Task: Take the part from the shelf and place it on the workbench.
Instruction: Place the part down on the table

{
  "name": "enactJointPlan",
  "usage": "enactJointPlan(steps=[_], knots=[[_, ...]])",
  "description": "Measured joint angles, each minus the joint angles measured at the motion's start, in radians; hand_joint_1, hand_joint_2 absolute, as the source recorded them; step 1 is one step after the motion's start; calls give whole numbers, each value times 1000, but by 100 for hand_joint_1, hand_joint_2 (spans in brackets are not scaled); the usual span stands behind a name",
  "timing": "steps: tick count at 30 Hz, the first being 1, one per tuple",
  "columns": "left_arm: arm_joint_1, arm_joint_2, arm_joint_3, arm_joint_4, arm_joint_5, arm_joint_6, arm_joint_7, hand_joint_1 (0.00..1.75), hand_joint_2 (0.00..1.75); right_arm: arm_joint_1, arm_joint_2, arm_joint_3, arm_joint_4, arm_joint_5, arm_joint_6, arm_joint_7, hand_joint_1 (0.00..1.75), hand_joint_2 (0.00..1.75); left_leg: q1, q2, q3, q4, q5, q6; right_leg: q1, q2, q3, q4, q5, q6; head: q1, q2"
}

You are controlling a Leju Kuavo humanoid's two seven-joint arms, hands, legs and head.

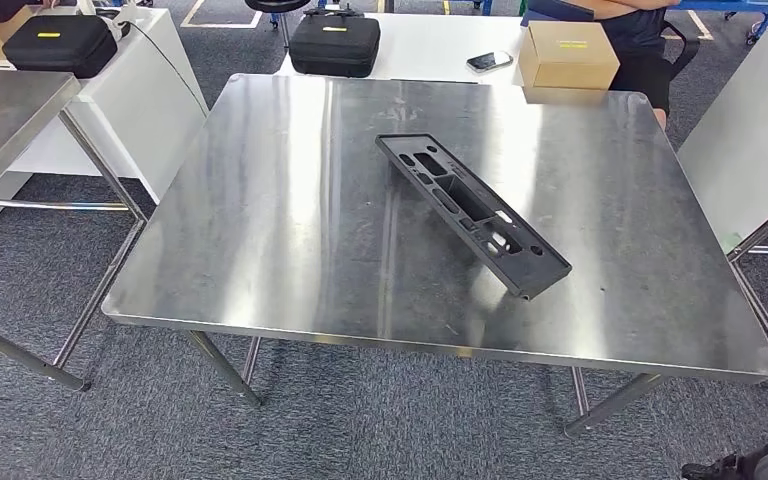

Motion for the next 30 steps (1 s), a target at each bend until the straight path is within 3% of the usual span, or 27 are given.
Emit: enactJointPlan(steps=[3, 4, 5, 6, 9, 11, 13, 15, 18, 19, 20, 21, 23, 25, 26, 28, 29, 30], knots=[[0, -2, 7, -6, 0, 0, 0, 0, 0, -1, 4, 0, 5, 0, 1, 0, 0, 0, 12, 1, -55, 177, -136, -22, 0, -5, -19, 1, 20, -14, -6, 0], [0, -3, 8, -7, 0, 0, 0, 0, 0, 0, 5, 0, 7, 0, 1, 0, 0, 0, 16, 2, -65, 228, -160, -26, 0, -6, -26, 2, 26, -13, -6, 0], [0, -4, 8, -7, 0, 0, 0, 0, 0, 0, 6, 0, 9, 0, 1, 0, 0, 0, 20, 3, -58, 246, -162, -30, 0, -6, -31, 2, 32, -11, -6, 0], [0, -5, 8, -8, 0, 0, 0, 0, 0, 0, 7, 0, 10, -1, 1, 0, 0, 0, 23, 4, -33, 226, -147, -33, -1, -7, -37, 3, 37, -8, -6, 0], [0, -9, 11, -19, 0, -1, 11, 0, 0, -1, 11, 0, 14, -17, 1, 0, 0, 0, 32, 3, 108, 26, -82, -35, -2, -7, -46, 7, 46, 3, -6, 0], [0, -19, 23, -45, -2, -2, 36, 0, 0, -5, 15, 1, 17, -35, 1, 0, 0, 0, 28, -1, 147, -44, -72, -26, 2, -7, -51, 9, 55, 16, -6, 0], [1, -40, 44, -87, -6, -4, 69, 0, 0, -15, 17, 4, 23, -49, 1, -1, 0, 0, 22, -2, 136, -48, -64, -8, 4, -6, -57, 7, 66, 33, -5, 0], [2, -63, 63, -132, -12, -6, 94, 0, 0, -32, 18, 8, 37, -60, 1, 0, 0, 0, 20, 2, 121, -52, -48, 15, 2, -4, -77, 29, 46, 38, -4, 0], [7, -86, 80, -188, -8, 8, 108, 0, 0, -67, 15, 15, 74, -83, 1, 6, 0, 0, 15, 7, 86, -54, -17, 38, 3, -3, -141, 196, -67, 17, 0, 0], [11, -91, 83, -203, 0, 20, 109, 0, 0, -77, 14, 17, 88, -91, 1, 8, 0, 0, 12, 8, 73, -54, -7, 41, 4, -3, -155, 257, -94, 15, 0, 0], [16, -96, 82, -218, 14, 35, 113, 0, 0, -87, 14, 20, 100, -94, 1, 9, 0, 0, 9, 9, 61, -53, 2, 42, 6, -3, -155, 290, -104, 19, 0, 0], [23, -101, 80, -234, 33, 51, 118, 0, 0, -97, 14, 22, 109, -94, 1, 10, 0, 0, 5, 9, 49, -53, 11, 43, 7, -3, -137, 287, -95, 26, 1, 0], [37, -108, 71, -270, 72, 80, 131, 0, 0, -113, 17, 26, 121, -87, 1, 12, 0, 0, 1, 9, 31, -52, 29, 41, 11, -3, -49, 174, -54, 36, 1, 0], [49, -112, 57, -304, 98, 97, 139, 0, 0, -122, 21, 27, 125, -78, 1, 14, 0, 0, -4, 6, 18, -51, 47, 35, 20, -3, 47, 27, -35, 29, 0, 0], [54, -114, 50, -319, 104, 100, 140, 0, 0, -123, 24, 27, 125, -75, 1, 15, 0, 0, -6, 5, 15, -51, 55, 30, 25, -3, 69, -14, -35, 22, -1, 0], [60, -116, 42, -343, 107, 98, 140, 0, 0, -120, 32, 25, 125, -70, 1, 14, 0, 0, -6, 4, 11, -52, 72, 19, 28, -4, 68, -33, -31, 9, -3, 0], [62, -117, 40, -353, 103, 94, 139, 0, 0, -117, 37, 23, 125, -68, 1, 13, 0, 0, -4, 3, 7, -49, 69, 14, 23, -5, 61, -33, -23, 2, -3, 0], [63, -118, 39, -360, 96, 87, 138, 0, 0, -113, 43, 20, 125, -66, 1, 11, 0, 0, -1, 3, 0, -35, 49, 7, 19, -7, 54, -34, -14, -8, -5, 0]])
